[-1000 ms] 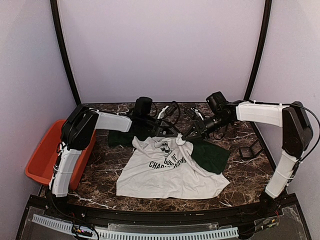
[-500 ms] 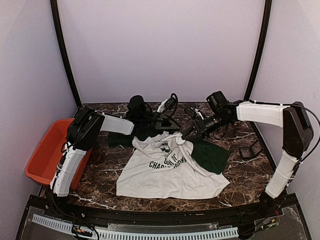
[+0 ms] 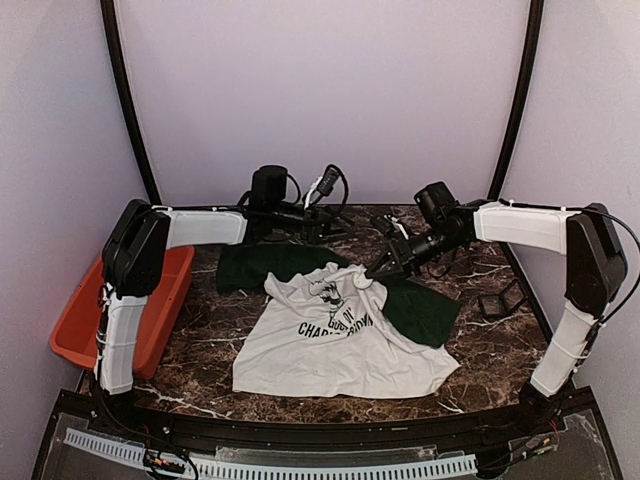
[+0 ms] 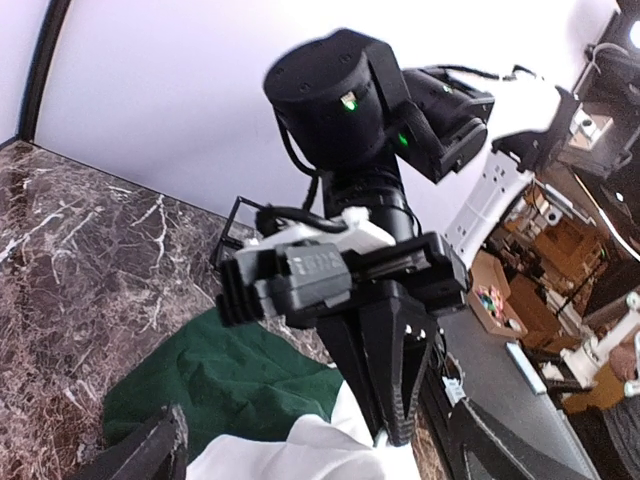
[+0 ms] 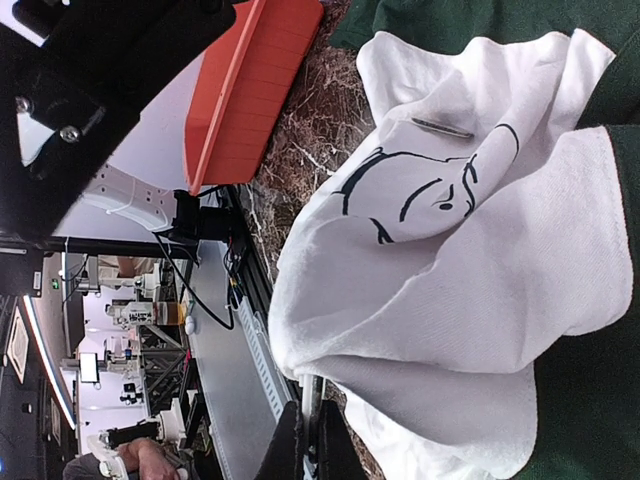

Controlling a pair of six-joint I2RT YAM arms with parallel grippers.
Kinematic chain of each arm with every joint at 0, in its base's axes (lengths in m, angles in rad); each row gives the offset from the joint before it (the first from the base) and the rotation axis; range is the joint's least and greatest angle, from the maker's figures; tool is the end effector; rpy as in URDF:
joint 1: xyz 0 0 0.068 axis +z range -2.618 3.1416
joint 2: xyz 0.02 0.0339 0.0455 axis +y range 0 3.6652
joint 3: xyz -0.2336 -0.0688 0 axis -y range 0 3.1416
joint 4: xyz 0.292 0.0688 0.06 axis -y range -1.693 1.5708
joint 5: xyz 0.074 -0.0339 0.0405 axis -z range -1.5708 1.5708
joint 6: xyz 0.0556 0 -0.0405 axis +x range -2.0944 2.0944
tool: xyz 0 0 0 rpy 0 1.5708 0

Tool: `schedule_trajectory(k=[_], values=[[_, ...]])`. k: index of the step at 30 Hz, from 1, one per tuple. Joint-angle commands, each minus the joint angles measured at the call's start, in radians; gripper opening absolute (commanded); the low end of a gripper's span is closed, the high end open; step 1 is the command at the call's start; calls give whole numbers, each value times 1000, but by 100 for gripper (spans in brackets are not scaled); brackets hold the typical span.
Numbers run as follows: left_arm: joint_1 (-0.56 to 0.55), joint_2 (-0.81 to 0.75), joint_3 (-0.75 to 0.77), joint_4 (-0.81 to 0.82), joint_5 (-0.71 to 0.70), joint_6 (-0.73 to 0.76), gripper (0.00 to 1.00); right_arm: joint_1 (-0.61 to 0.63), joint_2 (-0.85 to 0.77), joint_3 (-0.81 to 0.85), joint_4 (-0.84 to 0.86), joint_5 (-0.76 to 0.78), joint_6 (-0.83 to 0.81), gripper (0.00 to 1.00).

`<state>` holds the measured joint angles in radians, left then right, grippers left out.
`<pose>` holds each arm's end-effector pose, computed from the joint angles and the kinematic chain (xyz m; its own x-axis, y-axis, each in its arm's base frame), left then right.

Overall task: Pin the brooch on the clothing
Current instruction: Cross the brooch on the flattened clothing.

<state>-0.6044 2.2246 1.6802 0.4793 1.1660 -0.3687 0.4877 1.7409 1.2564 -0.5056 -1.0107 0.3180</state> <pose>0.4142 -0.3481 0.1928 -0.4026 0.1055 -0.9093 0.8935 -0.1706 -0.4154 0.3337 0.2303 0.1743 -0.9078 -0.2935 -0.2996 -0.3955 0.3614 0.8443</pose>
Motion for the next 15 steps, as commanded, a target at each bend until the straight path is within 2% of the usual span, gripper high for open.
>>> schedule_trajectory(k=[1,2,3,5,7,15], values=[[-13,-19,64,-435,119,388,90,-7,-35,22,-12,0,-16,0],[-18,-19,105,-542,116,474,91,-8,-35,22,-13,0,-17,0],[-21,-21,126,-726,84,644,93,-8,-35,23,-14,-1,-18,0],[-35,-28,164,-899,20,811,95,-9,-32,27,-16,-8,-17,0],[-47,-29,175,-951,-16,866,97,-8,-26,36,-18,-18,-19,0],[-89,9,214,-1043,-63,932,94,-10,-13,52,-26,-28,-20,0]])
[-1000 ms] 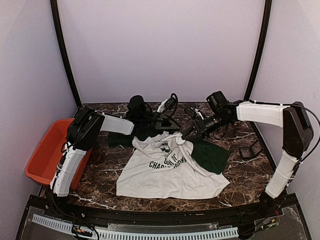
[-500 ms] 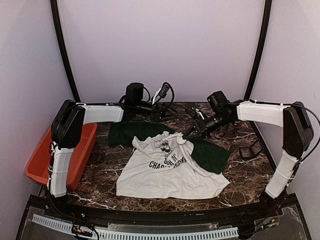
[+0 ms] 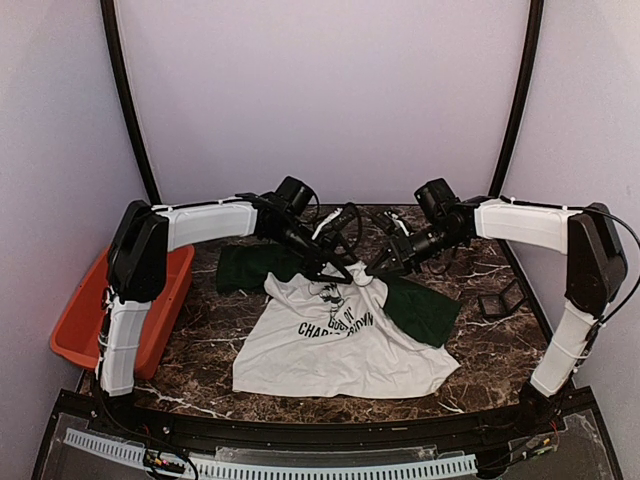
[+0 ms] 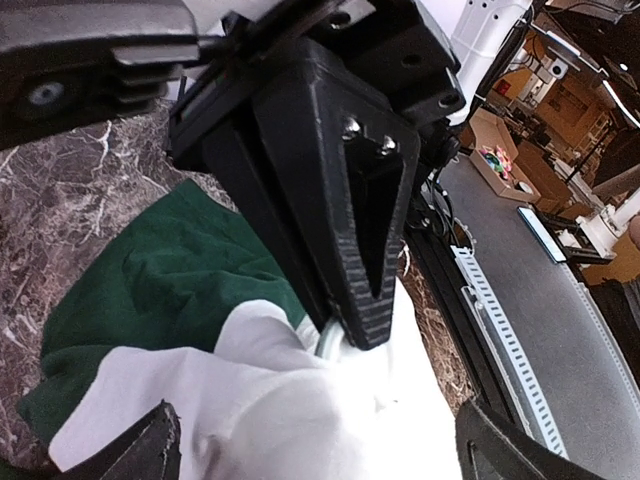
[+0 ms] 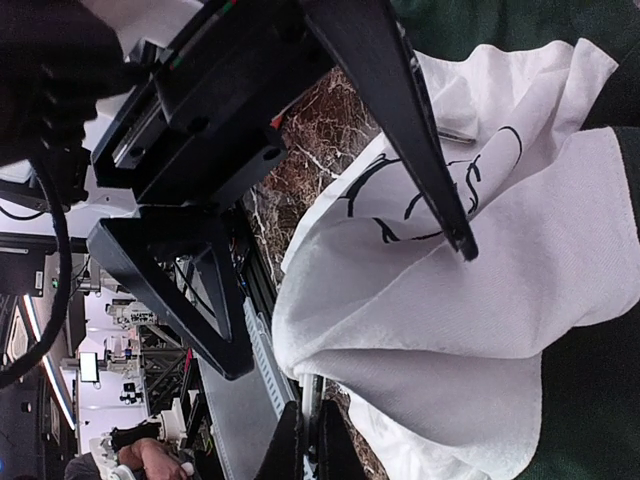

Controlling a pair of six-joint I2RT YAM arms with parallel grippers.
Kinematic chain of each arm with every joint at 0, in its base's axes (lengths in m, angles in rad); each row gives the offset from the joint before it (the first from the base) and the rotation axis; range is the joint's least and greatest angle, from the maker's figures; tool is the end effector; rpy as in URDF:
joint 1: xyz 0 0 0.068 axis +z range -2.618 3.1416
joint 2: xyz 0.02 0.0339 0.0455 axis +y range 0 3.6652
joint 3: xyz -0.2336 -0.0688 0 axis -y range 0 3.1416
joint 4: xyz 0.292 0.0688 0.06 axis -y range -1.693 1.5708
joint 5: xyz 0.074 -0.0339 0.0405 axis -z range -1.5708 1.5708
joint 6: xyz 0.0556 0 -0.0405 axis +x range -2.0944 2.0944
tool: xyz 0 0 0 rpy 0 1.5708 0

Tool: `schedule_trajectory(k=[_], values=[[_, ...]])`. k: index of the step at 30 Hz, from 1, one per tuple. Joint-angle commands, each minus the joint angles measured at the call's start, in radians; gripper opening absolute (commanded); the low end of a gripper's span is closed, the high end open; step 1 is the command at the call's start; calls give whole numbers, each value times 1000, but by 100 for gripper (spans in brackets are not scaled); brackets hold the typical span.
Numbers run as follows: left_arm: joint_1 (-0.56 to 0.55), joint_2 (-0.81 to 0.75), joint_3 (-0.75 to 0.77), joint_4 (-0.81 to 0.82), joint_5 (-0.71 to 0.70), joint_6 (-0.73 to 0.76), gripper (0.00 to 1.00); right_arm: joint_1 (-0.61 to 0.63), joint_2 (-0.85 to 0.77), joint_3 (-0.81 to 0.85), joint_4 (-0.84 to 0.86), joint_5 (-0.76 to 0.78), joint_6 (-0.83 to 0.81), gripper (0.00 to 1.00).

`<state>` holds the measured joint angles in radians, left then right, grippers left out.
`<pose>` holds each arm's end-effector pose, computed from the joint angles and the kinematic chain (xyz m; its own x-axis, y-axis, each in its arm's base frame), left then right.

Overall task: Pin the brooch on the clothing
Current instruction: Cross the brooch on the flattened clothing, then pin the brooch to the flattened clothing.

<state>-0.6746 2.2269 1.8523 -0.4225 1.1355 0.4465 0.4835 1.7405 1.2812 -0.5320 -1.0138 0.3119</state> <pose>0.3780 -0.3668 0.1779 -0.1765 0.3743 -0.9104 0.9251 -0.2528 -0.2833 0.3361 0.2298 0.1816 -0.9068 -0.2929 -0.3032 -0.3983 0.3592 0.8440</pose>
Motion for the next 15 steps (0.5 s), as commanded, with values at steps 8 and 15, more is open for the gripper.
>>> schedule_trajectory(k=[8,15], values=[[-15,28,64,-125,13,82,85,-3,-8,11,-4,-12,-26,0],[13,28,82,-117,78,51,72,-3,2,-3,-5,-6,-36,0]])
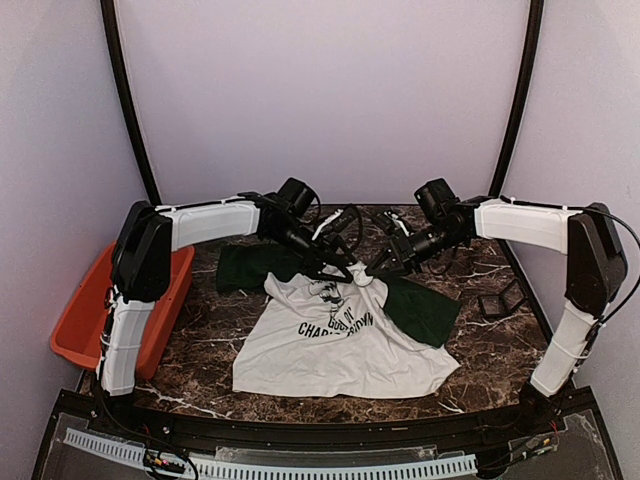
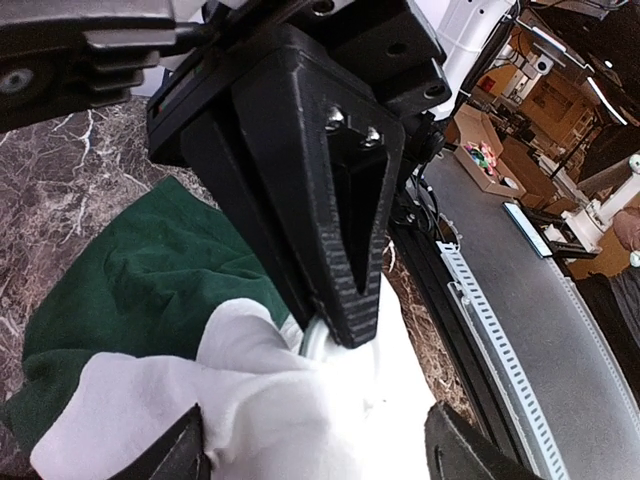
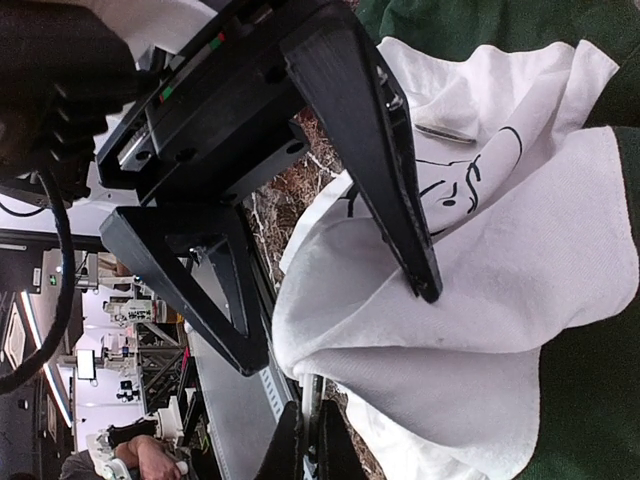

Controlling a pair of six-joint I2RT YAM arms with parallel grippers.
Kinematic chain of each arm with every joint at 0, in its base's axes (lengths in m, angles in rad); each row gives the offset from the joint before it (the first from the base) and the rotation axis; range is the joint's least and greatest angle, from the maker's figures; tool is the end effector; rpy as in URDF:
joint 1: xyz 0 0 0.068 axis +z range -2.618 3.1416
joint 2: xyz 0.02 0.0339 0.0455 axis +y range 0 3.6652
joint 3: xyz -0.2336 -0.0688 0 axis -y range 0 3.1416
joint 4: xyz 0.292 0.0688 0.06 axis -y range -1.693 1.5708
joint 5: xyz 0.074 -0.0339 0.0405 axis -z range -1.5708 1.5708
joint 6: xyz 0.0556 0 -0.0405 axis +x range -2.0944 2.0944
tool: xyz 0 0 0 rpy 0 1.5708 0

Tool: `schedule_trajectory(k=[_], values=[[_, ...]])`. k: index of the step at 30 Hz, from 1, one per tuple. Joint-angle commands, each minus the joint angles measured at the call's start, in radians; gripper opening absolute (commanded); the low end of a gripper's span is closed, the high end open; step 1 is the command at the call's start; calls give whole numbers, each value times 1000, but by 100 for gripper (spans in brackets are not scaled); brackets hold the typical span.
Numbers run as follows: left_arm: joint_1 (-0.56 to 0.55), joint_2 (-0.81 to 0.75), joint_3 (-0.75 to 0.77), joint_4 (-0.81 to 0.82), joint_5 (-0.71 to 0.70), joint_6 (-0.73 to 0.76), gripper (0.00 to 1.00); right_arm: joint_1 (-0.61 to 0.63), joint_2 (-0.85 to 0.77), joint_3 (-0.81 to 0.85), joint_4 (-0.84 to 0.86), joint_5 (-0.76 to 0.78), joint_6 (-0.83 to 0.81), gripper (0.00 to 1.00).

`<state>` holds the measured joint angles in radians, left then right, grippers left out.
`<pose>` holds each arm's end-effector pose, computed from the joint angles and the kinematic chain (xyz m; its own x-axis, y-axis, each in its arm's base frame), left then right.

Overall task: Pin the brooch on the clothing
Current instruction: Pin the brooch to the flattened clothing.

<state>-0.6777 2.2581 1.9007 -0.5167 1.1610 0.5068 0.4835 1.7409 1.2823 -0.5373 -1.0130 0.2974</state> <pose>0.3766 -0.3686 0.1744 -0.1786 0.3920 -0.9025 0.9093 -0.2847 -0.3036 0.3359 0.2297 0.1815 -0.9022 -0.2985 -0.3112 -0.4080 0.3574 0.8401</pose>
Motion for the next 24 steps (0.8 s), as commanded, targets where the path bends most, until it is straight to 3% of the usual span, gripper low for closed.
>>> schedule_trajectory(k=[1,24], values=[[16,-3,35,-24,48,-8,72,-3,2,-5,2,-7,-22,0],[-14,47,77,-2,35,-61,51,16,30,22,-26,14,-31,0]])
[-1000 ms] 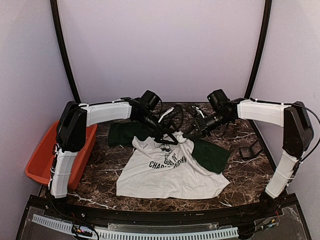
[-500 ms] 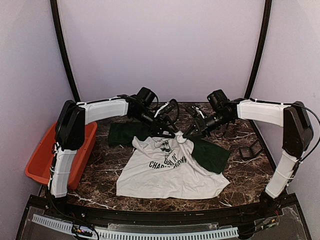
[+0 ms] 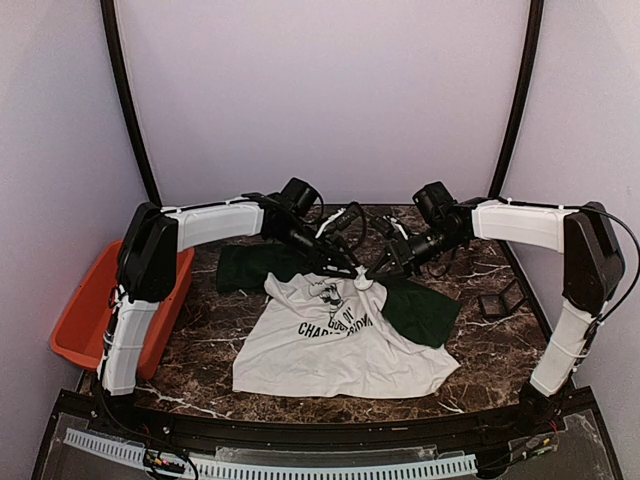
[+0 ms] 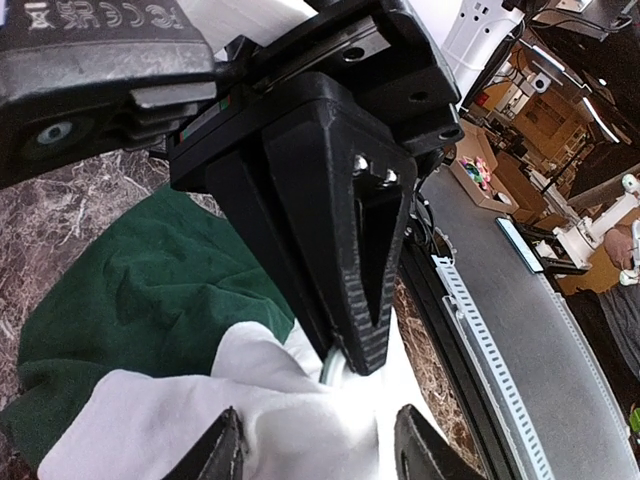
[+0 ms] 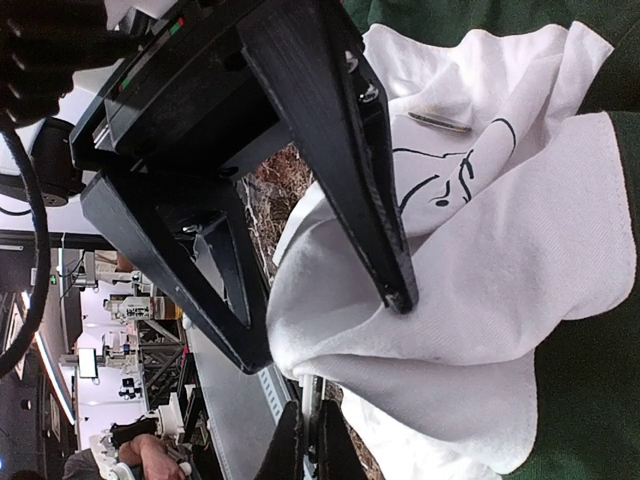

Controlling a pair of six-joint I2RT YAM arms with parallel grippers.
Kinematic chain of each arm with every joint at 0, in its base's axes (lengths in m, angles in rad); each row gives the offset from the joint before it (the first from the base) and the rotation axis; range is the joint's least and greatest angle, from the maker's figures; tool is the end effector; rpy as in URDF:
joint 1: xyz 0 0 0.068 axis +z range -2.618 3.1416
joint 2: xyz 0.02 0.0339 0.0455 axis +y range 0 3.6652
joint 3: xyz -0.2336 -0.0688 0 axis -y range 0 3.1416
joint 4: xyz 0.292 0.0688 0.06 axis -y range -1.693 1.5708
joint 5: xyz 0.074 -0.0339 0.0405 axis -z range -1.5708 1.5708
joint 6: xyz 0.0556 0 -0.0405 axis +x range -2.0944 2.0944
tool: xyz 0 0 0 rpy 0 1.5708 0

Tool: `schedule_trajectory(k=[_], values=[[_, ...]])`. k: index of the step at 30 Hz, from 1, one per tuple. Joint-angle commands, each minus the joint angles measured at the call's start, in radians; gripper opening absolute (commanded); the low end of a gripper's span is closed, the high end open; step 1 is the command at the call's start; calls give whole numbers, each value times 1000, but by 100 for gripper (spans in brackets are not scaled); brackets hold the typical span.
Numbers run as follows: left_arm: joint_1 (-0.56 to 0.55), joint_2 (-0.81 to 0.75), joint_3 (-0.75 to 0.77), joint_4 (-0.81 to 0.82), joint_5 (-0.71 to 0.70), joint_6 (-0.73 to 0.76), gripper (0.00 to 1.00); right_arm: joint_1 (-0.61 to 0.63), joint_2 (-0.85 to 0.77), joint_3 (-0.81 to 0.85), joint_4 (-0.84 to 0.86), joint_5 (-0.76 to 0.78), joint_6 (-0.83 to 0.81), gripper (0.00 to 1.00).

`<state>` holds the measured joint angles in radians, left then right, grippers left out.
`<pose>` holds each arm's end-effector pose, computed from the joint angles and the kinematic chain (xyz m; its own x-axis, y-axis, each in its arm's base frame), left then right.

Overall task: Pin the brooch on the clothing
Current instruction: Pin the brooch to the flattened clothing.

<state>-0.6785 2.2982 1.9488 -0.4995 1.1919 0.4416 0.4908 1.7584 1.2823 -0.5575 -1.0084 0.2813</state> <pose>0.3823 -0.3746 0.1734 -0.2248 0.3843 -0.8954 0.8917 -0.2893 -0.3480 0.3338 0.2317 0.1735 -0.9037 -0.3151 -0.2898 -0.3979 0.3682 0.8403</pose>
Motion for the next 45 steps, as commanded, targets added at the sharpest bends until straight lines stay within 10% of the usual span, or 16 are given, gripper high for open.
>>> schedule_trajectory(k=[1,45], values=[[-14,8,33,-20,4,4,51,11,11,22,-7,10,-16,0],[-20,27,76,-119,22,82,42,12,-11,21,-6,-23,-25,0]])
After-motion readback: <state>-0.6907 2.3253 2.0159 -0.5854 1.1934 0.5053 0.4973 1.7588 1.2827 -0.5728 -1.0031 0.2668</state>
